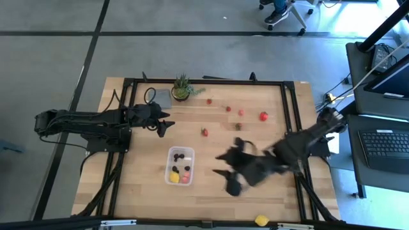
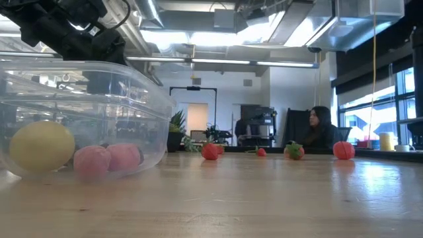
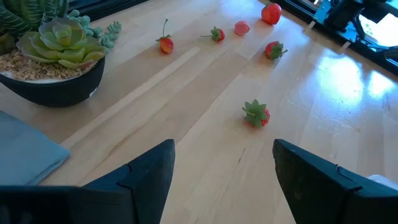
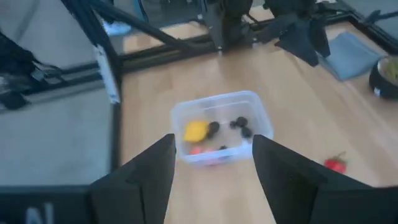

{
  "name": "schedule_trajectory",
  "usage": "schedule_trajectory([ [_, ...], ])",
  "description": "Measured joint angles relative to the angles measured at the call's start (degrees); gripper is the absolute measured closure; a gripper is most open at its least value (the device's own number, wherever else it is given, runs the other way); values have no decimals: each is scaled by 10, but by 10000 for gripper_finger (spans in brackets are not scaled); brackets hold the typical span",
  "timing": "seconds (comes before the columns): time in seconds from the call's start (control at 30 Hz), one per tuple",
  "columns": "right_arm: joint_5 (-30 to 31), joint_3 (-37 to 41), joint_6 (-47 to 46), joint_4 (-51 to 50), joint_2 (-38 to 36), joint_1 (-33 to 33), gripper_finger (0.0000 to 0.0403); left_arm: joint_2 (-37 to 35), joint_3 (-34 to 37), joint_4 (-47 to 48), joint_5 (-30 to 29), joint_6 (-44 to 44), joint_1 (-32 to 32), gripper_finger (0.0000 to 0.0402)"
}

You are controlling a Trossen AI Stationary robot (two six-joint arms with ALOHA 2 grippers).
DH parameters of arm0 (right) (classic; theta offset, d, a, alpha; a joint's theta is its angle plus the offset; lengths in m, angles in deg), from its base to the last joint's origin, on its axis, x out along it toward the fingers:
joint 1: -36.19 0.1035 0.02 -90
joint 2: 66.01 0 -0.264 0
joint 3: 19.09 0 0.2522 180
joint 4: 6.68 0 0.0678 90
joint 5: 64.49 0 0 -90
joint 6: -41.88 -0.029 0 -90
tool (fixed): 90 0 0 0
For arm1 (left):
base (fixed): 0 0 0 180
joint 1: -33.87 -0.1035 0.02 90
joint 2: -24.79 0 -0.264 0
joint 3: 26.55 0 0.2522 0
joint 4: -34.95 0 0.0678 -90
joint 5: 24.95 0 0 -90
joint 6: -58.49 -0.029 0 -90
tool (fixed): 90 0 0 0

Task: Pick and placing Produce into tupperware
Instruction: Put the yellow lemon into the transparent bin

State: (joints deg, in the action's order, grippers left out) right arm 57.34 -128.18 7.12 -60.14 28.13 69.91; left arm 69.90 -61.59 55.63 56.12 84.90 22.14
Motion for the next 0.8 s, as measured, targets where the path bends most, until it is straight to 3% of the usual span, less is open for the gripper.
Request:
schedule_trajectory([
  [0.1,43,0,-86,-48,-18,60,187,0,0,-1,0,0,0,140],
  [0.17,37,0,-129,-81,-20,96,187,0,0,-1,0,0,0,140],
  [0.43,-113,0,-401,-174,-7,178,187,0,0,-2,0,0,0,140],
  [0.8,-284,0,-490,-240,61,207,187,0,0,-5,0,0,0,140],
])
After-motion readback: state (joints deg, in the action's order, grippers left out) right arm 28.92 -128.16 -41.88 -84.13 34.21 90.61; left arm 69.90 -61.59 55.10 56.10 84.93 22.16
